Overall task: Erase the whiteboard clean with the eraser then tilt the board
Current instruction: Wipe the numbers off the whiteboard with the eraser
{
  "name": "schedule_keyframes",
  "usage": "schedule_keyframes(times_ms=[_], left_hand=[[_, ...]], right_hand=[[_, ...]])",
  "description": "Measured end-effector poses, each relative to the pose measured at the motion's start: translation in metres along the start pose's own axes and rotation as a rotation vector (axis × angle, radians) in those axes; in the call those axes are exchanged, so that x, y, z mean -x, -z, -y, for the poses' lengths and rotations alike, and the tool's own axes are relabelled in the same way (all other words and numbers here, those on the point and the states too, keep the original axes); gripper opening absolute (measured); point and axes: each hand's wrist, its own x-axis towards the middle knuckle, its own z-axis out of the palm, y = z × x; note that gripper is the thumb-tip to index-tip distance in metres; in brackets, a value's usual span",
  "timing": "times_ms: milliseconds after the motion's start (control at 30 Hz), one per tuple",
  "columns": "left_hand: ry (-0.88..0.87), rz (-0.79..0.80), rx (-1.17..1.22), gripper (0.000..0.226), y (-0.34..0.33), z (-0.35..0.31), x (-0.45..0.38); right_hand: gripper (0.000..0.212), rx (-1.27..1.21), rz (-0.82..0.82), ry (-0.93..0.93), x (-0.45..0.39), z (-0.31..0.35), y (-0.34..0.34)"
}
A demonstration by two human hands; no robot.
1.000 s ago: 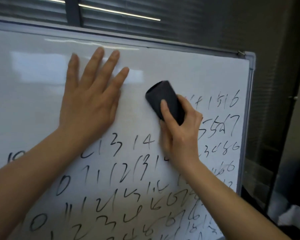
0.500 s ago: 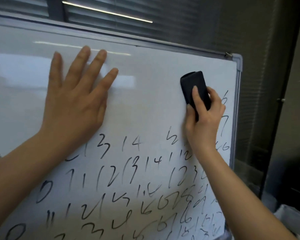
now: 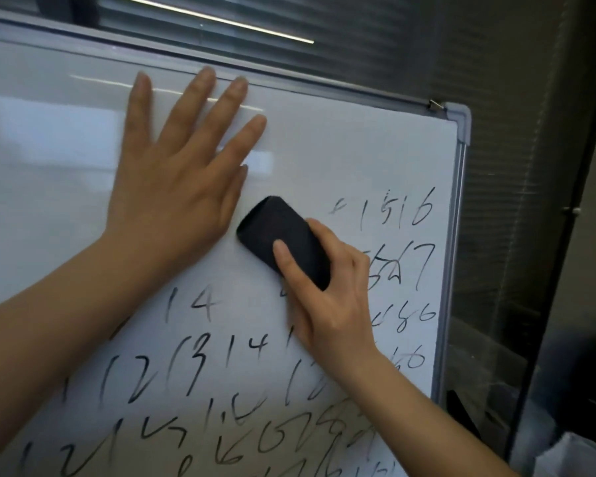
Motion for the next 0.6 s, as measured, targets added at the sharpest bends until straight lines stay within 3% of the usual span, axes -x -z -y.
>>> schedule_keyframes(times_ms=[467,600], left_hand=[[-0.024,-0.100,-0.065,0.046,-0.002,0.001,0.003],[-0.010,-0.095,-0.056,0.045,-0.002,-0.017,-0.003]], right_hand=[[0.041,0.057,-0.178,-0.273,-0.038,-0.094,0.028],[0.043,0.011,-0.154,-0.185,-0.026,-0.078,0.025]])
